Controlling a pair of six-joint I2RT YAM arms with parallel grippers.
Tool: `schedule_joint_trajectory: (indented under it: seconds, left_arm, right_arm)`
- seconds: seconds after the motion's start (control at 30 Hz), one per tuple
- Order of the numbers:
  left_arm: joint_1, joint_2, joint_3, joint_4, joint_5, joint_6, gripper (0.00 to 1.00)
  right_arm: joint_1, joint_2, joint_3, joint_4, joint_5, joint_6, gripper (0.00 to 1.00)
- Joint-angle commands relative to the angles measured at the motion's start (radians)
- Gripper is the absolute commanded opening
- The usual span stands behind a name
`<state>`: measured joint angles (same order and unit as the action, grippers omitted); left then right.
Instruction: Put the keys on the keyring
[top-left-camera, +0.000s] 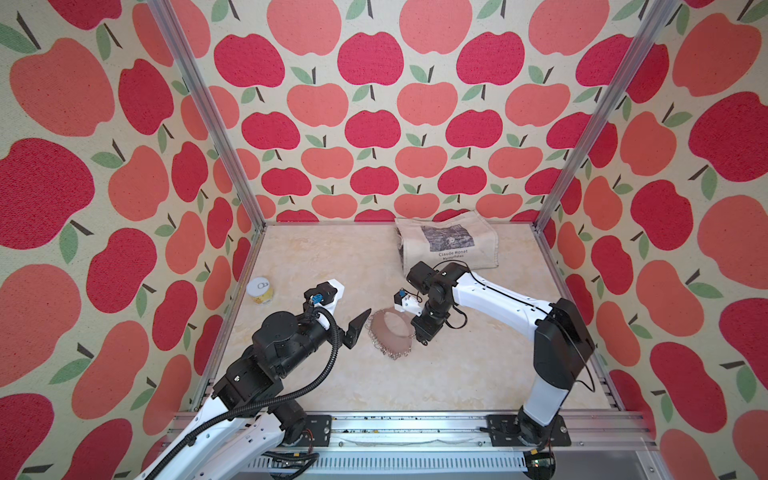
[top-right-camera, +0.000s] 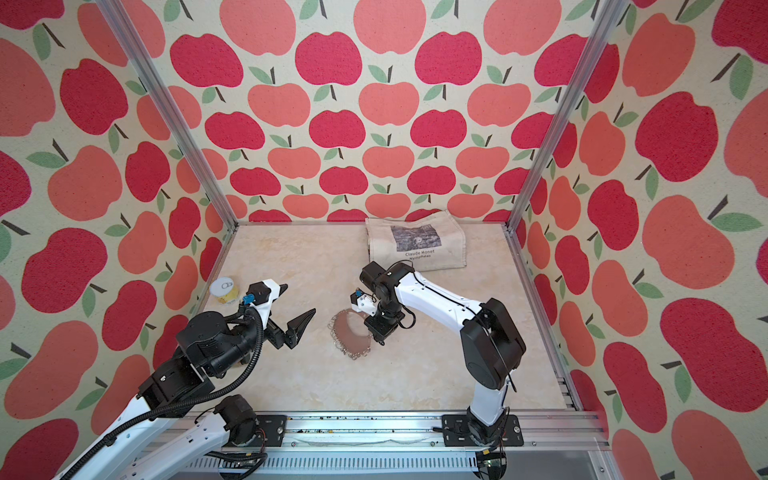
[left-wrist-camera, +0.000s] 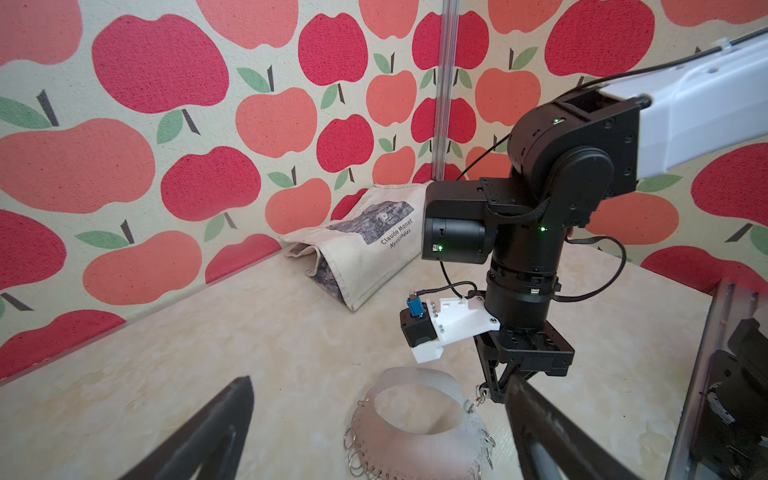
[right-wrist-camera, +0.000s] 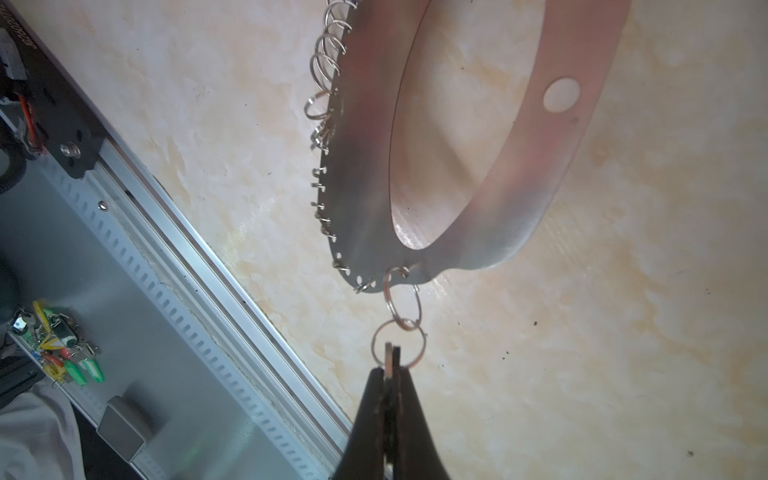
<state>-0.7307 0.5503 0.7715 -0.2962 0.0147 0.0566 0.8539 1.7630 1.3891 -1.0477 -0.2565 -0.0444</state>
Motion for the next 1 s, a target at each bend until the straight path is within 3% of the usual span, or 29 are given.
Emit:
schedule_joint_trajectory:
  seconds: [0.0,0.13,0.3,0.53,0.77,0.97]
  left_arm:
    - [0.004,0.016,0.006,0.005,0.014,-0.021,0.96]
    - [0.004,0.026,0.006,0.005,0.005,-0.018,0.96]
    - [0.005,0.033,0.005,-0.004,-0.022,-0.019,0.97]
    - [0.039,0.048,-0.009,0.01,-0.154,-0.069,0.98]
    - [0.107,0.069,-0.037,0.043,-0.237,-0.071,1.0]
    - [0.216,0.061,-0.157,0.229,-0.335,-0.033,0.99]
  right_arm:
    - [-0.019,-0.041,-0.07,0.064,0.008,0.065,0.0]
    - [-0.039,-0.049,-0.133,0.068,0.057,0.11,0.01]
    - [-0.07,-0.087,-0.207,0.09,0.129,0.183,0.35]
    - [-0.12,-0.232,-0.309,0.221,0.226,0.274,0.49]
    - [-0.181,-0.32,-0.331,0.308,0.229,0.251,0.66]
    - [-0.264,-0.404,-0.37,0.456,0.235,0.198,0.83]
